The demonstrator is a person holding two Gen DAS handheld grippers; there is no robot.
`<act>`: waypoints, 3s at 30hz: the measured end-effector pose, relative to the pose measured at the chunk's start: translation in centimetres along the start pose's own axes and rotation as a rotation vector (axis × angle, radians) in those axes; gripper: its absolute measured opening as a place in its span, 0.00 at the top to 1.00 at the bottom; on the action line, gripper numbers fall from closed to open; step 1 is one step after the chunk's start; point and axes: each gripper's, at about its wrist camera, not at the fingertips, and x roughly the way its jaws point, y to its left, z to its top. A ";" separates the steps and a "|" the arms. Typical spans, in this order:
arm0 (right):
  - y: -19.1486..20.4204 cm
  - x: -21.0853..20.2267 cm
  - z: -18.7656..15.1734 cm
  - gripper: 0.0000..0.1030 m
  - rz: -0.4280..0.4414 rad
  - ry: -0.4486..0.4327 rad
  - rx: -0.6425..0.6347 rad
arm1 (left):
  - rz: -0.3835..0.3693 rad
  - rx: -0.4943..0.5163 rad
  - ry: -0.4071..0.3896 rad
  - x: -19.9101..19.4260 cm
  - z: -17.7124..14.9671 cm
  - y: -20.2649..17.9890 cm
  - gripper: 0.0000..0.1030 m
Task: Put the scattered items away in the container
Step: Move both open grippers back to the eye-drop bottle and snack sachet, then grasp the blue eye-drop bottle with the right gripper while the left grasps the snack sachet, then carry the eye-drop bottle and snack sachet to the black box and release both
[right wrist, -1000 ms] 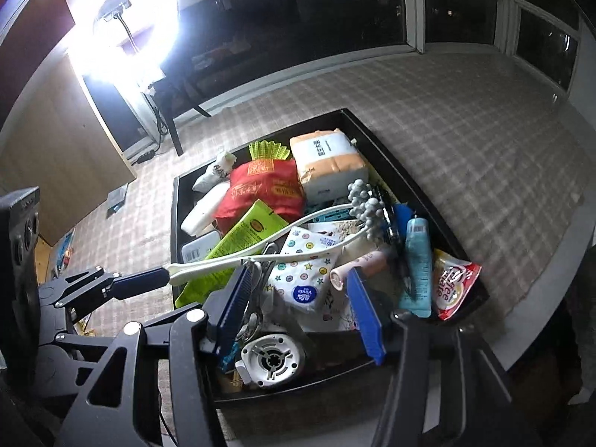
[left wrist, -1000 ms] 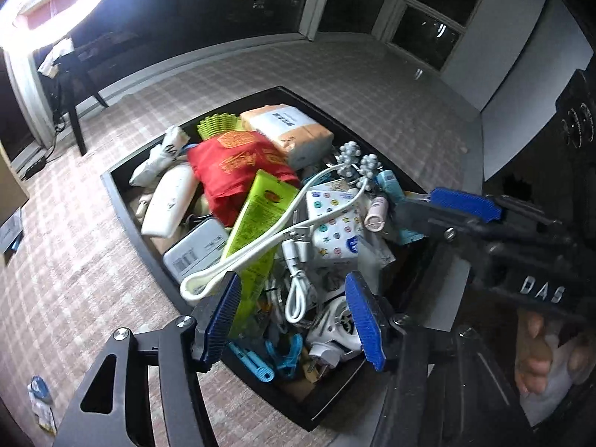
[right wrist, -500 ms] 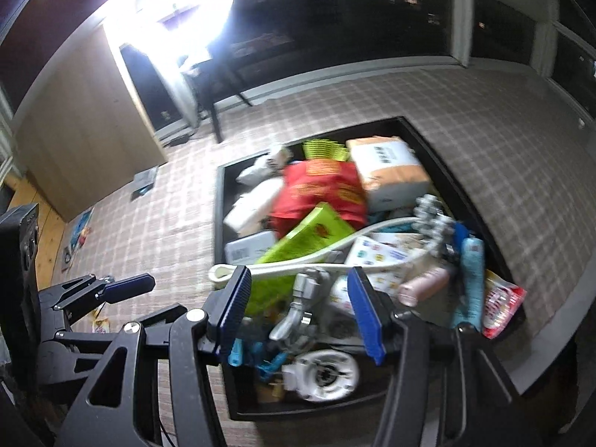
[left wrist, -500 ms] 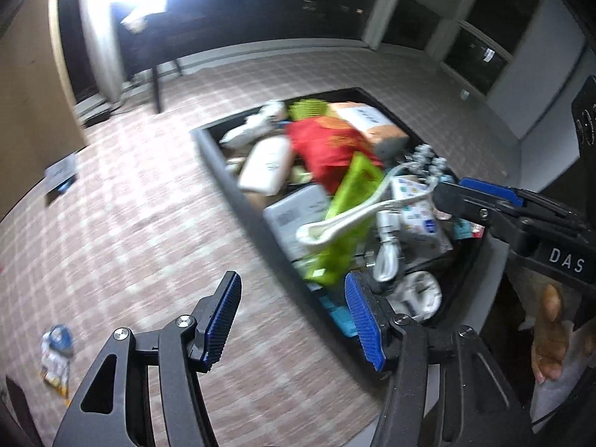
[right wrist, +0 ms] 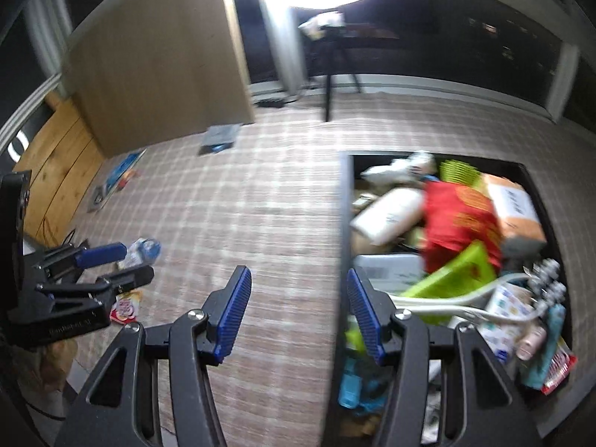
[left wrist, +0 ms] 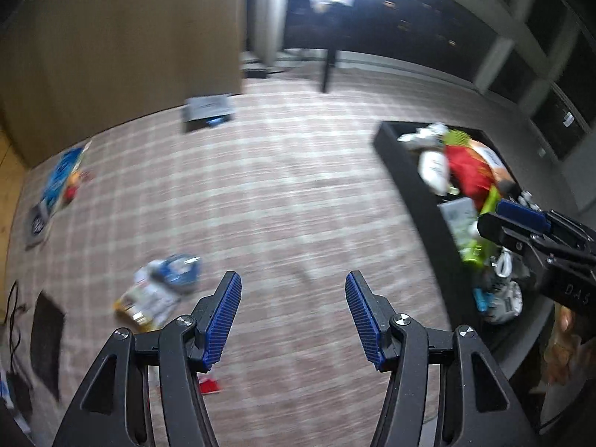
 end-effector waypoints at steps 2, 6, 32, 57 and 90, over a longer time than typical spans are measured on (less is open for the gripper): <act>1.7 1.1 0.3 0.48 0.024 0.006 -0.040 | 0.031 -0.029 -0.001 -0.2 -0.4 1.6 0.46; 4.8 2.9 0.8 0.48 0.076 0.017 -0.107 | 0.065 -0.084 -0.002 -0.5 -1.2 4.6 0.46; 19.0 15.9 2.4 0.49 0.217 0.221 -0.514 | 0.111 -0.303 0.140 5.9 -4.7 14.4 0.47; 19.9 21.0 4.3 0.51 0.215 0.258 -0.636 | 0.147 -0.184 0.119 8.5 -1.5 15.7 0.41; 10.9 16.1 6.5 0.71 0.140 0.192 -0.379 | 0.124 -0.201 0.058 10.5 5.2 11.5 0.68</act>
